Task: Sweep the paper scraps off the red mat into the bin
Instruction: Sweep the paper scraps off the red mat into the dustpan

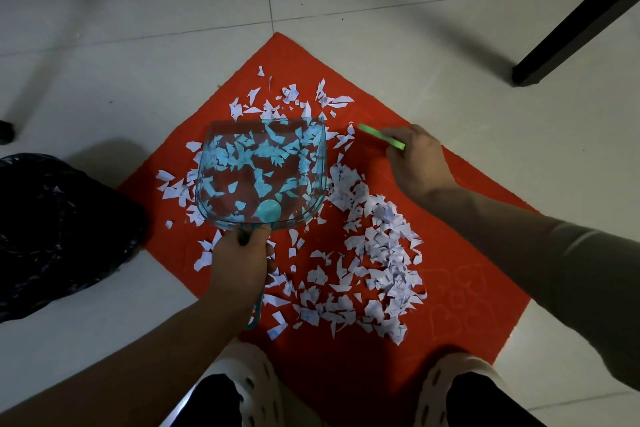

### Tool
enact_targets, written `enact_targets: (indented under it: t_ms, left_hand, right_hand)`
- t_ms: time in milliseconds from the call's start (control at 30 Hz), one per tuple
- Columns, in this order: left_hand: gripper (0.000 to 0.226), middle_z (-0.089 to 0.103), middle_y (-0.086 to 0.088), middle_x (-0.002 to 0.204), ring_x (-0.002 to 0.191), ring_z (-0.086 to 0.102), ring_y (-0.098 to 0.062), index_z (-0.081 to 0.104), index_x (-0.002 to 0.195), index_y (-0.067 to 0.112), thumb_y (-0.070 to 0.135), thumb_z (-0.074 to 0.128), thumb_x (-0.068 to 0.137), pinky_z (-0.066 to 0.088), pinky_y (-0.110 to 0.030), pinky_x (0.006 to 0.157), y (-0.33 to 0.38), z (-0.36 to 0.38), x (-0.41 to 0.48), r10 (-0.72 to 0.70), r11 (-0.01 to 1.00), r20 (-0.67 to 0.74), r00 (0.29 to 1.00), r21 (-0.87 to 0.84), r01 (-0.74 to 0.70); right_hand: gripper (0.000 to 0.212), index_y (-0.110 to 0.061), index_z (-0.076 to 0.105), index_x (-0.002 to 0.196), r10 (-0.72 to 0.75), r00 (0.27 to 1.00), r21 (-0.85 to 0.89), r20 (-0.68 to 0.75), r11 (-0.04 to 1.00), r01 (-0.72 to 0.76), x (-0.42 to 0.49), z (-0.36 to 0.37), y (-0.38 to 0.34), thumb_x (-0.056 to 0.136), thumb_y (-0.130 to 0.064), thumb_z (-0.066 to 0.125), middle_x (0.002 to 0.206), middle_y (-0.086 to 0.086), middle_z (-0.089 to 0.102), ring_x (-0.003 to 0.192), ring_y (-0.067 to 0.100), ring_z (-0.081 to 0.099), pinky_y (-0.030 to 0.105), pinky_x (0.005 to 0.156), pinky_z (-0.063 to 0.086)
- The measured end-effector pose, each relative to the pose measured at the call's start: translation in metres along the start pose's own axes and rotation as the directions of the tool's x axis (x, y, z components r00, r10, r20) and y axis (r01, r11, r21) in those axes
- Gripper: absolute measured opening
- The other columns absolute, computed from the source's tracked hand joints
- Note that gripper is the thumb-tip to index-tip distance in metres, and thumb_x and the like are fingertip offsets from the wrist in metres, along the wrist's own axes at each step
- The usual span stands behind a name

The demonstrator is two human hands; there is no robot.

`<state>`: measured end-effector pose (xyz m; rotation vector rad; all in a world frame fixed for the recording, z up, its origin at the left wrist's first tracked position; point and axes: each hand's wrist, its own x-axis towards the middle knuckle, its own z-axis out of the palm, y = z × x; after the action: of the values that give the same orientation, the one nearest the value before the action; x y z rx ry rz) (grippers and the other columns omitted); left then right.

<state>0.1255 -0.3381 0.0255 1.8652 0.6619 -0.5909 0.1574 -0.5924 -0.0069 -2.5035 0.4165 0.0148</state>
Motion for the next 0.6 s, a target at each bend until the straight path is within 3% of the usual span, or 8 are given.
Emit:
enact_targets:
  t_ms: [100,267,367,467,600]
  left_hand:
    - [0.020,0.055,-0.004,0.070,0.059,0.052,-0.013,0.057,0.087,0.008,0.023,0.051,0.099,0.044,-0.025,0.053,-0.001,0.000,0.001,-0.010,1.000,0.001,1.000,-0.006,0.010]
    - [0.023,0.053,-0.003,0.066,0.056,0.050,-0.013,0.054,0.079,0.012,0.023,0.052,0.099,0.042,-0.025,0.052,-0.004,0.000,0.003,-0.024,1.000,0.001,1.000,-0.014,0.024]
    - [0.024,0.053,-0.004,0.067,0.058,0.051,-0.014,0.054,0.078,0.012,0.023,0.052,0.099,0.043,-0.026,0.053,-0.003,0.000,0.002,-0.017,1.000,-0.001,1.000,-0.012,0.017]
    - [0.022,0.053,-0.004,0.068,0.059,0.051,-0.014,0.055,0.082,0.011,0.023,0.051,0.099,0.043,-0.024,0.052,-0.002,0.000,0.002,-0.008,1.000,-0.011,1.000,-0.011,0.008]
    - [0.021,0.053,-0.004,0.068,0.059,0.051,-0.013,0.055,0.082,0.012,0.023,0.051,0.099,0.043,-0.024,0.052,-0.002,0.000,0.002,-0.011,1.000,-0.008,1.000,-0.014,0.011]
  right_hand:
    - [0.039,-0.015,0.055,0.134,0.040,0.999,-0.013,0.011,0.999,-0.039,0.013,0.002,0.003,0.098,-0.007,0.046,0.124,0.013,0.055,0.113,0.029,0.053,0.029,0.093,0.043]
    - [0.038,-0.015,0.056,0.134,0.058,0.996,-0.016,0.063,0.998,-0.057,0.018,0.011,0.002,0.099,-0.007,0.044,0.122,0.013,0.057,0.112,0.029,0.054,0.030,0.091,0.045]
    - [0.030,-0.016,0.064,0.123,0.001,0.997,0.032,0.078,0.999,-0.003,0.009,0.009,-0.003,0.098,-0.014,0.047,0.112,0.007,0.063,0.082,0.023,0.062,0.030,0.069,0.051]
    - [0.026,-0.014,0.068,0.114,-0.019,1.000,0.106,0.004,0.994,0.018,0.007,0.003,-0.006,0.097,-0.018,0.048,0.103,0.003,0.065,0.061,0.012,0.055,0.025,0.053,0.044]
    - [0.032,-0.018,0.061,0.127,0.045,0.999,0.063,-0.021,0.997,-0.044,0.022,0.002,-0.003,0.098,-0.013,0.047,0.114,0.008,0.058,0.069,0.011,0.049,0.023,0.065,0.039]
